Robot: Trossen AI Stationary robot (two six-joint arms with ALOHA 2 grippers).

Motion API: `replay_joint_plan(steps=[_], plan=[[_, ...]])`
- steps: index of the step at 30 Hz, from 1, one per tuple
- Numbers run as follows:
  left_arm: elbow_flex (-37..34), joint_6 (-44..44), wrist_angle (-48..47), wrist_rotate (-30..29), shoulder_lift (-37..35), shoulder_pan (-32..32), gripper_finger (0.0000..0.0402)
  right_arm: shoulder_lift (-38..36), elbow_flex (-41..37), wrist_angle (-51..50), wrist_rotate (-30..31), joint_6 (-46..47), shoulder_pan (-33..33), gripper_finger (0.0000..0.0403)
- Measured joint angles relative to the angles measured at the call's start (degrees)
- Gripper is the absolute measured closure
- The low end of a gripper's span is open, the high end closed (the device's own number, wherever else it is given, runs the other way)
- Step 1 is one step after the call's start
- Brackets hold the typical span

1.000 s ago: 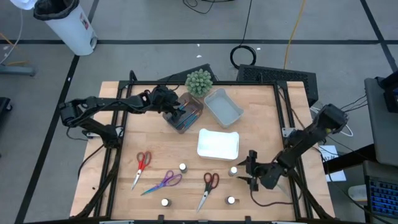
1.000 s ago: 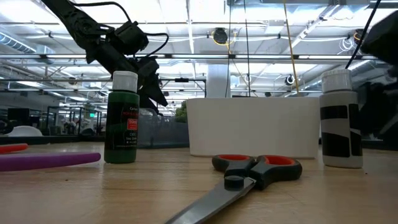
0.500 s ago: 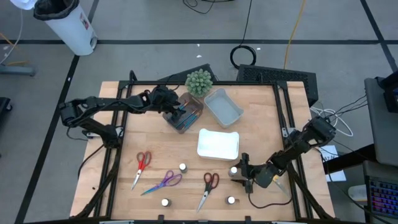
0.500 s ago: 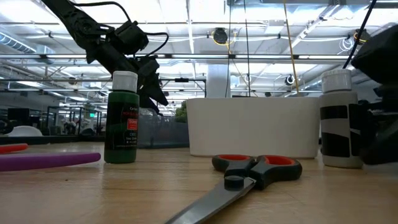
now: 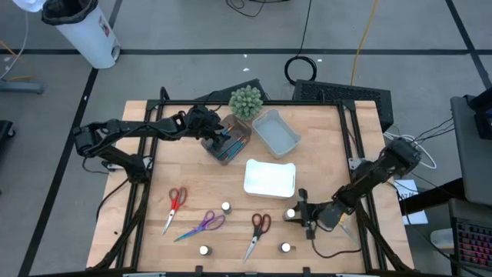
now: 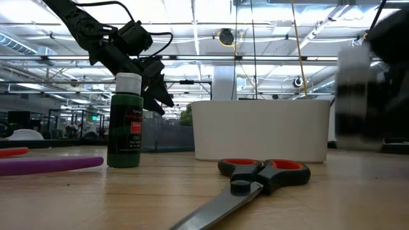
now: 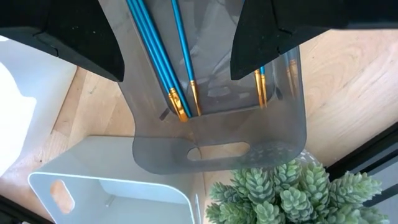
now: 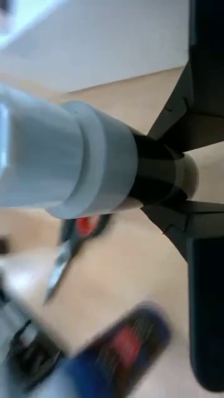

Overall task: Pick & Place Paint Supplies
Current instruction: Put the white paint bottle into the gray bin

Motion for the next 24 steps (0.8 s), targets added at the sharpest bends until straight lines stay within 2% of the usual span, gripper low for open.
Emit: replay_joint_plan(steps=[8, 12, 14, 17, 21, 24], plan=[[0.0, -0.21, 0.33, 0.0, 0.0, 0.0, 0.0105, -18.16, -0.4, -1.05, -0.55, -13.25, -0.89, 0.0308], [0.0, -1.51, 3.08, 0.04, 0.0, -0.16, 0.0105, -27.5, -0.34, 0.02, 2.41, -14.34, -5.22, 0.0308], [0.0, -1.76, 4.59, 0.02, 0.0, -0.58, 0.0105, -31.09, -0.33, -0.9, 2.05, -14.36, -8.71, 0.0308], [0.0, -1.8, 6.97, 0.04, 0.0, -2.09, 0.0105, -33.64, -0.33, -2.23, -4.55, -15.25, -15.26, 0.0308], [0.51, -1.8, 11.13, 0.02, 0.0, -5.48, 0.0105, -32.69, -0.31, -2.27, -15.5, -12.13, -24.75, 0.0308], [3.36, -1.03, 11.66, 0.02, 0.0, -9.15, 0.0105, -29.93, 0.27, -3.9, -17.48, -8.49, -30.27, 0.0308]])
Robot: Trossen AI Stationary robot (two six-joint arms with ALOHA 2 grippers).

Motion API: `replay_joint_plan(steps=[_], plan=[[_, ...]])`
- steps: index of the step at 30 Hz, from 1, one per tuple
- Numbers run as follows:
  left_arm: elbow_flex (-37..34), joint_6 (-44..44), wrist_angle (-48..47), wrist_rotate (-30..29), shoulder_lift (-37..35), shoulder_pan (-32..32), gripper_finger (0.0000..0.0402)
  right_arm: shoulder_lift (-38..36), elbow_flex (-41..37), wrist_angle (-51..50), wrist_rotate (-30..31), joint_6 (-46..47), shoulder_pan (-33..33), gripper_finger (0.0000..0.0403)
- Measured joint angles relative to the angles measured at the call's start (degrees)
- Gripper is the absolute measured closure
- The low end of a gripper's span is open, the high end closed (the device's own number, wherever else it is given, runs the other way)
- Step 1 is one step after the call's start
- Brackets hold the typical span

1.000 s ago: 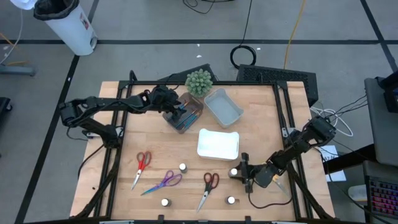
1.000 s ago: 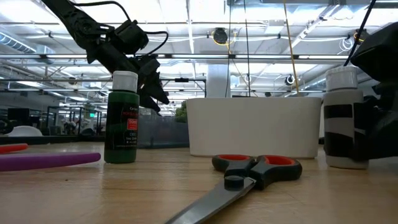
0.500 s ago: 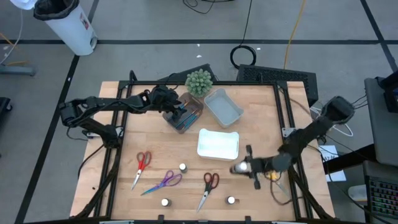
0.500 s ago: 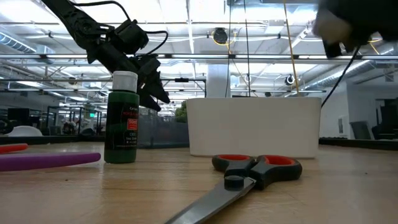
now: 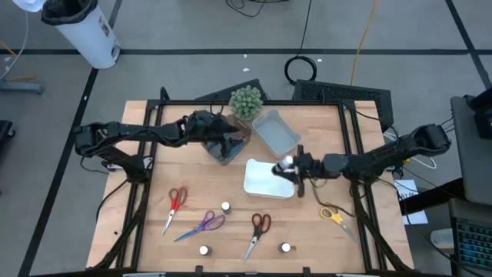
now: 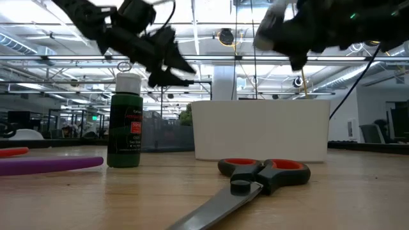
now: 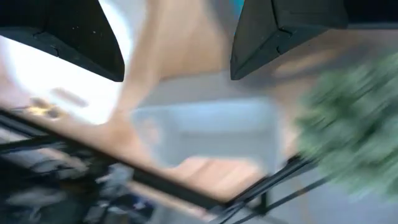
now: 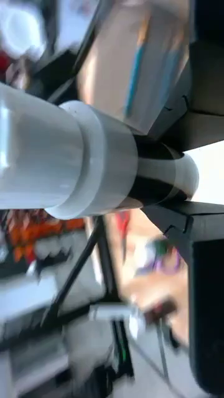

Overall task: Pick & Place Paint Supplies
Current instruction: Put the white paint bottle into the gray bin

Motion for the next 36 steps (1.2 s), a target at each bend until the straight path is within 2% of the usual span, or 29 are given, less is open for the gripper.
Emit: replay_joint_plan(steps=[7, 12, 16, 21, 26, 30, 36], plan=[[6.23, 5.39, 0.07, -0.67, 0.0, -9.84, 0.0105, 7.64, 3.04, -4.52, -0.01, 3.7, -4.87, 0.0308], [8.13, 9.16, 0.48, -6.23, 0.0, -14.63, 0.0105, 11.06, 4.92, -3.79, -1.66, 3.34, -4.84, 0.0308], [8.31, 8.62, 4.75, -9.11, 1.22, -16.38, 0.0105, 13.25, 6.31, -3.19, -1.62, 2.78, -4.84, 0.0308], [10.39, 8.45, 6.07, -8.2, 5.24, -17.1, 0.0105, 15.57, 7.6, -3.18, -1.59, 1.79, -4.84, 0.0308], [15.75, 8.36, 5.78, -2.59, 11.82, -17.27, 0.0105, 16.1, 7.75, -2.75, -1.6, 1.77, -4.84, 0.0308], [20.68, 8.66, 0.65, -1.07, 16.48, -17.32, 0.0105, 16.02, 7.66, -3.03, -1.62, 1.77, -4.79, 0.0308], [25.54, 8.84, -6.36, -1.5, 19.55, -17.26, 0.0105, 15.99, 7.6, -4.09, -3.05, 1.74, -4.79, 0.0308]])
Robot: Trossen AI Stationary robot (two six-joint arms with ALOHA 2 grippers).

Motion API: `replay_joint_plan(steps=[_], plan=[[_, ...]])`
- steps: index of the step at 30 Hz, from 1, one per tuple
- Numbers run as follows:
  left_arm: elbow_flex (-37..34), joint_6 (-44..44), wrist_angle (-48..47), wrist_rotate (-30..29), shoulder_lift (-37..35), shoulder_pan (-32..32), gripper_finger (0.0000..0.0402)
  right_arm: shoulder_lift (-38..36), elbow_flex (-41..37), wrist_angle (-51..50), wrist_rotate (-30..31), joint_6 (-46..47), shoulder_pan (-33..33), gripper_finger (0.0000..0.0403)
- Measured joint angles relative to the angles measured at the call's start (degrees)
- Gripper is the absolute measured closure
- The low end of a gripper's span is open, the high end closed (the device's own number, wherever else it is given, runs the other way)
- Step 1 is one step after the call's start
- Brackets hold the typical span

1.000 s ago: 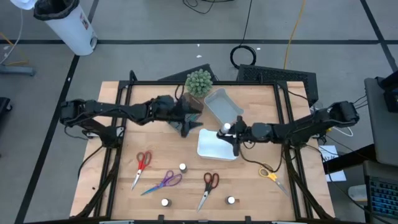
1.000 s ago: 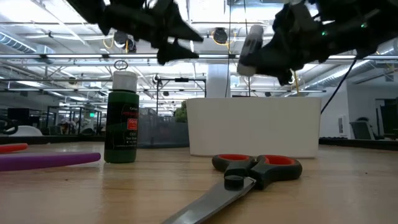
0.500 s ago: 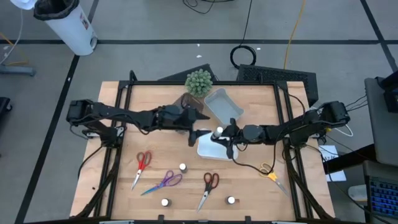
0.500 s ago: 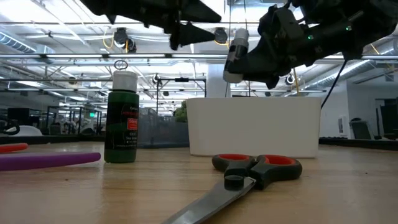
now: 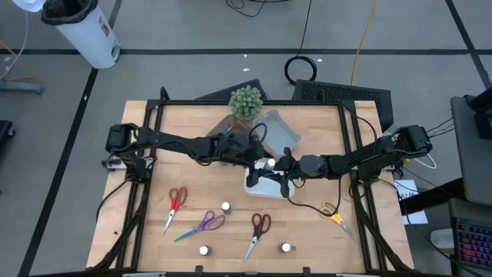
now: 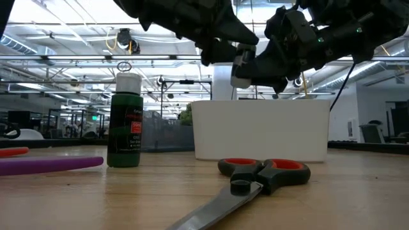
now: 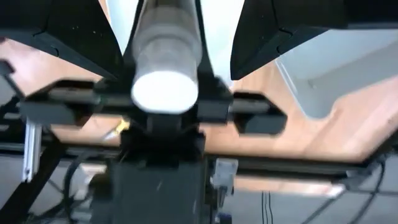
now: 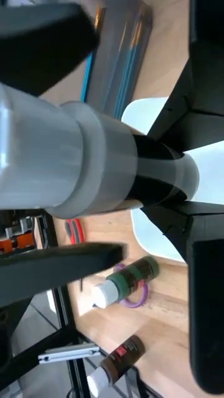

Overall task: Pick & Place Paint Supplies
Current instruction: Put the white paint bottle into the gray bin

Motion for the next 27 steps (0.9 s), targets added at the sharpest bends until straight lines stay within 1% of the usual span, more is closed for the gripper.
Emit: replay_joint_plan(steps=[6, 14, 20, 25, 27], plan=[[0.32, 0.12, 0.09, 0.0, -0.31, -0.02, 0.0106, 0.0, 0.01, -0.6, 0.02, 0.0, 0.0, 0.0308], [0.32, 0.09, -2.46, -0.02, -0.56, 0.09, 0.0106, 0.0, 0.03, -2.15, -0.03, 0.03, 0.0, 0.0308], [0.32, 0.15, -3.32, -0.03, -0.58, 0.18, 0.0106, 0.0, 0.03, -3.05, -1.5, 0.04, 0.02, 0.0308], [0.26, 4.79, -8.16, 0.01, -1.68, 0.24, 0.0105, -1.24, 0.01, -3.68, -1.5, -0.98, 0.02, 0.0308], [0.32, 6.24, -8.37, 0.13, -2.64, 0.53, 0.0105, -2.74, 0.01, -4.52, -1.17, -1.99, 0.02, 0.0308]])
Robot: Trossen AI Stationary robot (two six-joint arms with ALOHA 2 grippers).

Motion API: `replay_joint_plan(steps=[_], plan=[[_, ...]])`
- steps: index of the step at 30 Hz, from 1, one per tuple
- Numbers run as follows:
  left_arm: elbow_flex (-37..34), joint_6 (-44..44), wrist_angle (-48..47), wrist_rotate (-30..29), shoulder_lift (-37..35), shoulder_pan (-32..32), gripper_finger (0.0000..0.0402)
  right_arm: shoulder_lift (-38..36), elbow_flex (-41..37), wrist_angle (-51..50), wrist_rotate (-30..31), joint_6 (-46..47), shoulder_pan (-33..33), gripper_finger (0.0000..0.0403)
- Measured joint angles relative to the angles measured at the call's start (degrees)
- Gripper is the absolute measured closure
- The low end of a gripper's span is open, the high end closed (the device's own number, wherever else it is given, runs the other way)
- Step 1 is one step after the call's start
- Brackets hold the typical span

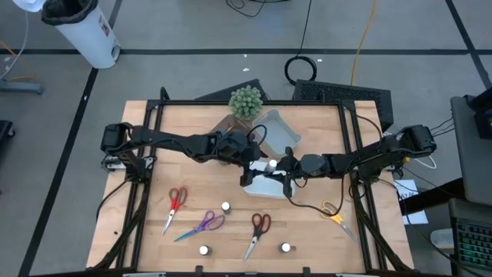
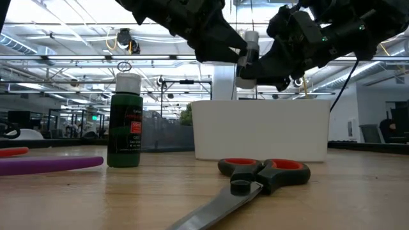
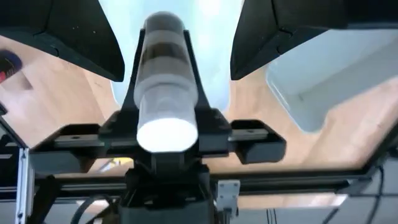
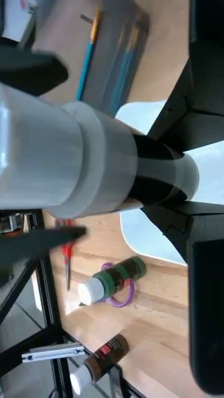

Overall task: Pick & Place Paint Supplies
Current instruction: Put the white paint bottle into the gray bin

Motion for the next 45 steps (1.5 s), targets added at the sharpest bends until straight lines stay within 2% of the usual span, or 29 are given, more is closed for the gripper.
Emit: replay_joint_plan(steps=[7, 13, 16, 22, 26, 30, 34, 38, 42, 45], plan=[[0.04, -0.44, 6.7, 5.16, 1.42, 0.05, 0.0105, -2.27, 0.02, 5.88, 1.5, -3.3, 0.37, 0.0307], [-0.02, -0.27, 11.08, 3.94, 3.35, -0.72, 0.0111, -2.2, -0.02, 5.92, 1.43, -3.39, 0.77, 0.0307], [-0.02, -0.49, 10.75, 4.27, 3.37, -0.72, 0.0145, -2.18, -0.02, 5.71, 1.65, -4.99, 1.4, 0.0307], [-0.02, 0.78, 8.99, 4.61, 3.24, -0.47, 0.0285, -2.18, -0.03, 3.17, 1.54, -5.6, 1.51, 0.0306], [-0.02, 1.99, 7.5, 4.92, 2.83, 0.48, 0.029, -2.22, 0.18, 0.83, 1.85, -5.48, 1.51, 0.0285], [0.04, 3.97, 4.42, 5.44, 2.55, 1.79, 0.029, -2.48, 0.16, -1.48, 2.49, -5.47, 2.07, 0.0237], [-0.13, 5.33, 2.14, 3.74, 2.58, 2.92, 0.029, -8.14, 1.46, -12.03, 1.42, -8.48, 3.69, 0.0184], [-0.11, 4.42, 1.49, 3.93, 2.57, 3.09, 0.029, -15.7, 7.98, -25.4, 11.54, -11.15, 6.67, 0.0154], [-0.04, 4.68, 2.41, 4.17, 2.58, 2.5, 0.029, -17.33, 22.33, -42.32, 14.33, -11.01, 6.75, 0.0155], [-0.04, 4.69, 2.59, 4.17, 2.58, 2.25, 0.029, -12.67, 36.62, -58.82, 12.73, -7.58, 4.18, 0.0166]])
